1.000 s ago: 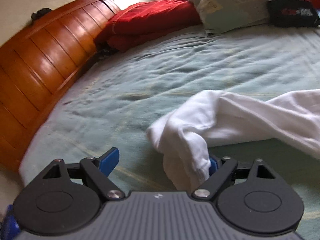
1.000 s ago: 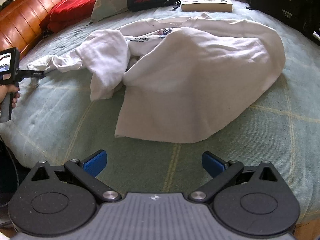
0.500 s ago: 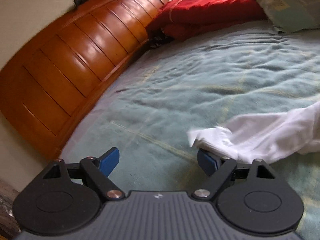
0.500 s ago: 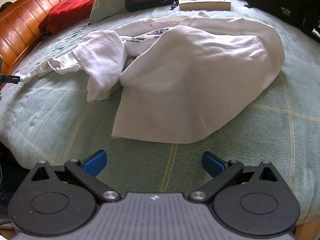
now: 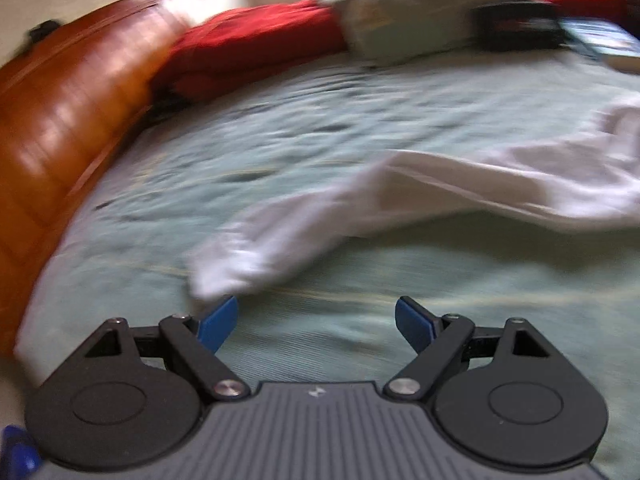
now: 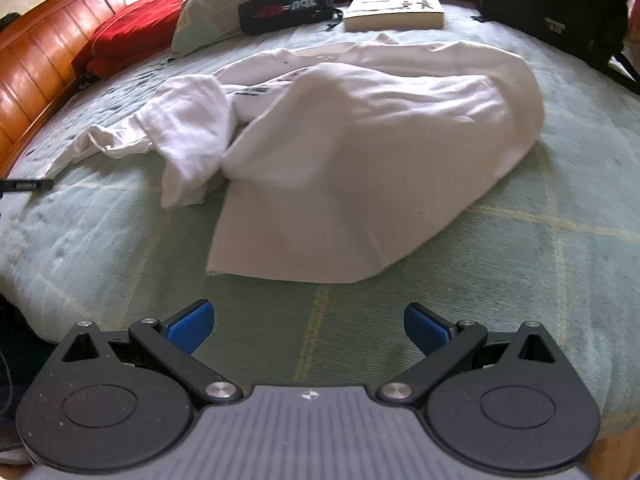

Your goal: Fold clothes

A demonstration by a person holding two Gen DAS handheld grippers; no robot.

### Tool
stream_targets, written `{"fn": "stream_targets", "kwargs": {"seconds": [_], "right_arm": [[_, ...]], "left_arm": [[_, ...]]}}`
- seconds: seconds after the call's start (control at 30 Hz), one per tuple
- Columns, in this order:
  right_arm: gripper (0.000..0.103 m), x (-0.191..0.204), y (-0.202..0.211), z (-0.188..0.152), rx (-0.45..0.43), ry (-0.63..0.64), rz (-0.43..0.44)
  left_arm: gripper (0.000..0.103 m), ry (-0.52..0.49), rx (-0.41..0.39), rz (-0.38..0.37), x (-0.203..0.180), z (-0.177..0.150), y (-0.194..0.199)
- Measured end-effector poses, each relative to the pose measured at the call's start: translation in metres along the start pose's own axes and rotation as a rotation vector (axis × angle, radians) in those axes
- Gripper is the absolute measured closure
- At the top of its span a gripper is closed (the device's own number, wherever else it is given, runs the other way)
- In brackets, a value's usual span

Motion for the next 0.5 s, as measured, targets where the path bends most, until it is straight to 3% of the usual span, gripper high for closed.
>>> {"fn": "stream_targets", "kwargs": {"seconds": [0.3,0.5], "right_arm": [[0.000,-0.015,-0.001,-0.008,-0.002,-0.003,-0.037],[0.000,-0.017,-0.007,-0.012,-0.014,0.044,-0.072]], "left_arm": [[0.015,-0.146,-0.134,-0.340,-0.120,-0.017,0.109],[0.012,-0.243,-0.244,-0.474,-0.185,-0.018,0.171]]}}
Point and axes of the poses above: each gripper's, at about its wrist camera, not at the fingertips, and y roughly against the way its jaws point, x to its left, z to its top, the point moved 8 cm from there along -y, roughly the way its jaws point, and after that the axes turned 12 degrees about z, right-handed, at the moved point
